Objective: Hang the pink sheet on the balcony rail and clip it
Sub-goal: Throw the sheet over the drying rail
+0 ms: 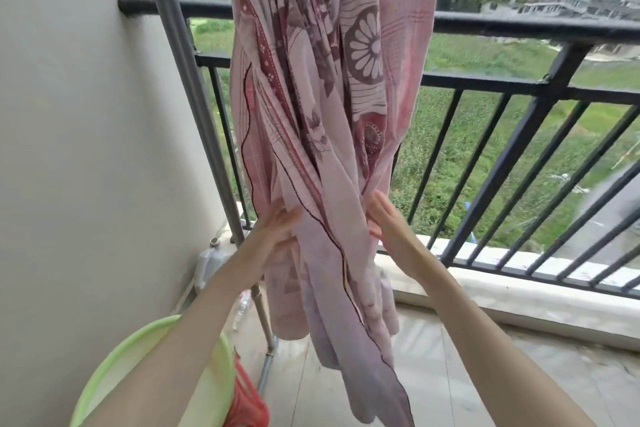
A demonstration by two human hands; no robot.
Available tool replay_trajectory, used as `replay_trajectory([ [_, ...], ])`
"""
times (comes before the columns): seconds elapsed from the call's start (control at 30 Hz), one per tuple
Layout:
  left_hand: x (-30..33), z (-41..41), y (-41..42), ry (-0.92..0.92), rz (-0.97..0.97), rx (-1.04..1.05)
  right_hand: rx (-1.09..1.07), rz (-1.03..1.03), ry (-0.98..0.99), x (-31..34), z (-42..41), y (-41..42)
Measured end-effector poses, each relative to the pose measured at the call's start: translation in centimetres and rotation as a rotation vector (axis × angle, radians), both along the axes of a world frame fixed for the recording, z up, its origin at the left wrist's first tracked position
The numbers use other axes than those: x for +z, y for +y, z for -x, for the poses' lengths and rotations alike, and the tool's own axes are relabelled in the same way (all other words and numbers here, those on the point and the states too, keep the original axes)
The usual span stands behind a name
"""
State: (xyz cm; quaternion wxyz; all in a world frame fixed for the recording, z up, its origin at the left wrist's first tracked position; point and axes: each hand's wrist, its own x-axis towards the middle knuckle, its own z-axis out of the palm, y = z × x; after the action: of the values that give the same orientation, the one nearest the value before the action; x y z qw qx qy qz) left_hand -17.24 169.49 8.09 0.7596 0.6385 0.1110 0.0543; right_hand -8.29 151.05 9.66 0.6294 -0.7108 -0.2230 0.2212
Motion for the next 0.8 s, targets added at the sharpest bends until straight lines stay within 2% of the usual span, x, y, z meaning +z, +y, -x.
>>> replay_trajectory([
  [0.2, 12.3, -2.9, 0.3, -0.375, -0.139, 0.243, -0.087, -0.346, -0.137, 10.7, -2.5, 2.4],
  [0.3, 16.2, -4.1, 1.0, -0.374, -0.201, 0.295, -0.079, -0.362, -0.175, 15.3, -3.4, 2.8],
  [0.4, 18.1, -5.0, 1.7, -0.331, -0.179, 0.321, -0.057, -0.228, -0.194, 18.6, -2.7, 3.8],
  [0.5, 19.6, -5.6, 2.3, -0.301, -0.21, 0.382, -0.092, -0.131, -0.294, 20.7, -2.2, 4.5],
  [0.67, 24.1, -6.8, 0.4, -0.385, -0.347, 0.394, -0.21, -0.245, -0.269, 24.9, -4.0, 4.1],
  [0.8, 28.2, -8.1, -3.7, -0.495, -0.443, 0.247, -0.293, -0.297, -0.289, 28.2, -6.0, 0.4],
])
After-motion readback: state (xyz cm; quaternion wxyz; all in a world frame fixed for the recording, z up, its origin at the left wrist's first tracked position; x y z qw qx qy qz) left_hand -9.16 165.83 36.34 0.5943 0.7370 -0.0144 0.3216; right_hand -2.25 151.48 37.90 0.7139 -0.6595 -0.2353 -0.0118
